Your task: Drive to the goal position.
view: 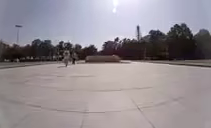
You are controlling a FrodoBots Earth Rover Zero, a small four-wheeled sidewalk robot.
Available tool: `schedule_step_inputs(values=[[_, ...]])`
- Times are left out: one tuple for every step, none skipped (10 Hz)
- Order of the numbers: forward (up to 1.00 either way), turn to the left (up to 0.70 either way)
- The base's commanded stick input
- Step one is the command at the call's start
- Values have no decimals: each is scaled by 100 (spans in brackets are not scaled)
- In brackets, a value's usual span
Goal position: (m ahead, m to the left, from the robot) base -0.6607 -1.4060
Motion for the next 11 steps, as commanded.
schedule_step_inputs(values=[[100,0],[100,0],[100,0],[100,0],[100,0],[100,0],[100,0],[100,0],[100,0],[100,0],[100,0]])
